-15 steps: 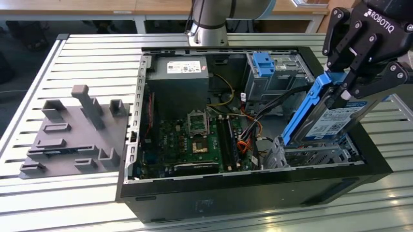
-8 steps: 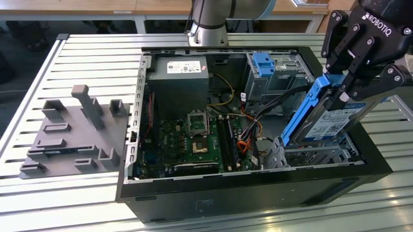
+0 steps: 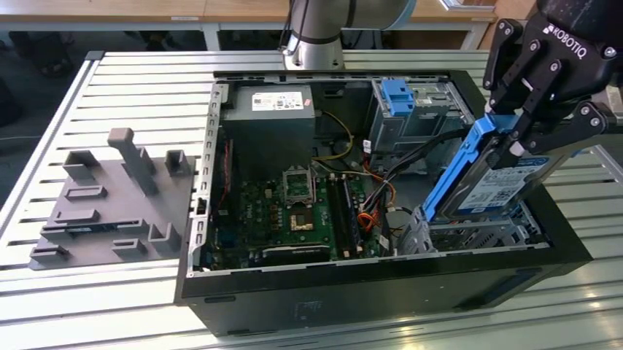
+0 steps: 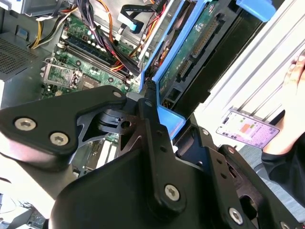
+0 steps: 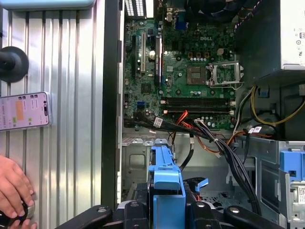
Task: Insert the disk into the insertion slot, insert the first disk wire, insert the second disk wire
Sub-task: 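Insert the disk into the insertion slot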
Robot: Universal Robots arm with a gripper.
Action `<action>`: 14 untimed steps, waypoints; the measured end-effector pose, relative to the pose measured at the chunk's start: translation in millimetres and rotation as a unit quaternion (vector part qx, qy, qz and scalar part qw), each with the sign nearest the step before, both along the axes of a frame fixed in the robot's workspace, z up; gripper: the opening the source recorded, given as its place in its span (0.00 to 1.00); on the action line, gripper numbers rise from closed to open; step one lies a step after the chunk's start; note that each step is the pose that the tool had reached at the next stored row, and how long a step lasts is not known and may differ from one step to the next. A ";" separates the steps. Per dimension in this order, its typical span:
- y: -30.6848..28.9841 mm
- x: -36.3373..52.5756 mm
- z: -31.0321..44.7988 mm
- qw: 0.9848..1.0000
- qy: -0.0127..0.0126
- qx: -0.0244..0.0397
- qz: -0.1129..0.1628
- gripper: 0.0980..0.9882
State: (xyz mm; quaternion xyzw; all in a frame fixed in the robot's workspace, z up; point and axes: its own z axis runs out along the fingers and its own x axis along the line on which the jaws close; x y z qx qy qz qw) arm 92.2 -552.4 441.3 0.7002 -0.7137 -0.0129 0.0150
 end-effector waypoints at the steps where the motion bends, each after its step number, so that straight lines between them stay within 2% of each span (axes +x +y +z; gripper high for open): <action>1: 0.0 0.0 -0.4 1.000 0.000 0.000 0.000 0.30; 14: 0.0 -0.1 -8.5 1.000 0.000 0.000 0.000 0.30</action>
